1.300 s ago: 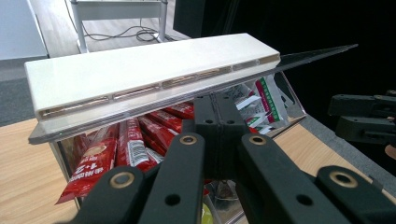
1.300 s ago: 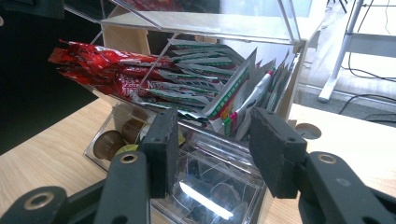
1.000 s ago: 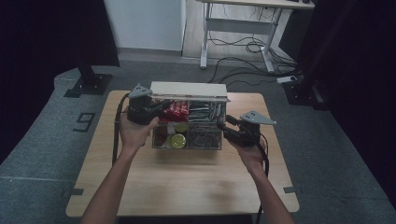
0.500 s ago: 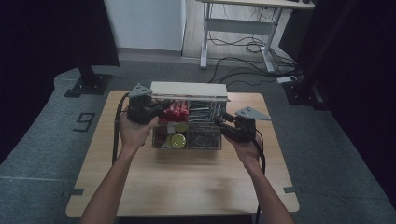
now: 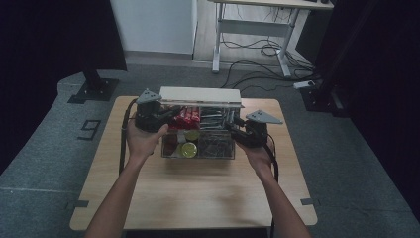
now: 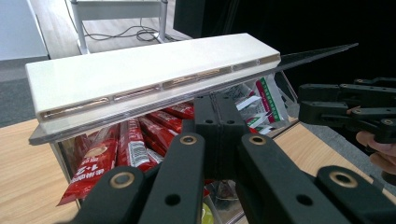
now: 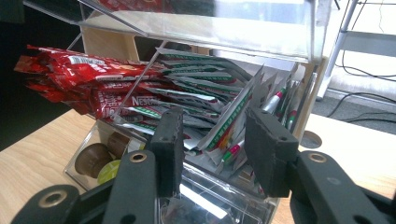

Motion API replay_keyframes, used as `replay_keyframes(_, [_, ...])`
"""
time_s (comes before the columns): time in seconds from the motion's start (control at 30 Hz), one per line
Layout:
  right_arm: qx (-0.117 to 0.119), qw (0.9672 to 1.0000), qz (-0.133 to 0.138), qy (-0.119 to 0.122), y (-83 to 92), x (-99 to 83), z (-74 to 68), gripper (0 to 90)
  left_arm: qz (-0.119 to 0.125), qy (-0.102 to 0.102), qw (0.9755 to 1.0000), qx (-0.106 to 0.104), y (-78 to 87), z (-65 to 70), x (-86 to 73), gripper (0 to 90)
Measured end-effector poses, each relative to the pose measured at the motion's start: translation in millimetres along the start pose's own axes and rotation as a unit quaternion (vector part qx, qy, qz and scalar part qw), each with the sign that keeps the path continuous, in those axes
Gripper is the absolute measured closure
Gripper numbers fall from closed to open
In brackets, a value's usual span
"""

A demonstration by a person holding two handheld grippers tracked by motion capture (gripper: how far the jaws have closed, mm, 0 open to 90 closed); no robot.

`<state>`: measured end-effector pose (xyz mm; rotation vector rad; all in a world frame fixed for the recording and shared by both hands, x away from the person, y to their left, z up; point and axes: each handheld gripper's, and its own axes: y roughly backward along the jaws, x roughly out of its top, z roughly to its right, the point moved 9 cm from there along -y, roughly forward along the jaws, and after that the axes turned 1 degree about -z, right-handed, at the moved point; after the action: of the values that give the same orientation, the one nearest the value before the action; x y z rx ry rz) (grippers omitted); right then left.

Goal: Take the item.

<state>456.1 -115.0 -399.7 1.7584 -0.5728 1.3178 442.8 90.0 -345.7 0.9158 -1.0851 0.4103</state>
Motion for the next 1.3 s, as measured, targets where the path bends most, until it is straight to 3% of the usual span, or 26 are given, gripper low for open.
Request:
replay_keyframes(0.7, [-0.022, 0.9997, -0.001, -0.003, -20.0, 2.1, 4.5, 57.8, 0.001, 0.000, 1.0000, -0.003, 0.1, -0.2, -0.5, 90.0])
replay_keyframes(1.3, [-0.043, 0.9990, -0.003, 0.014, -28.4, 1.6, 5.0, 60.3, 0.002, 0.000, 1.0000, -0.003, 0.0, -0.4, 0.3, 90.0])
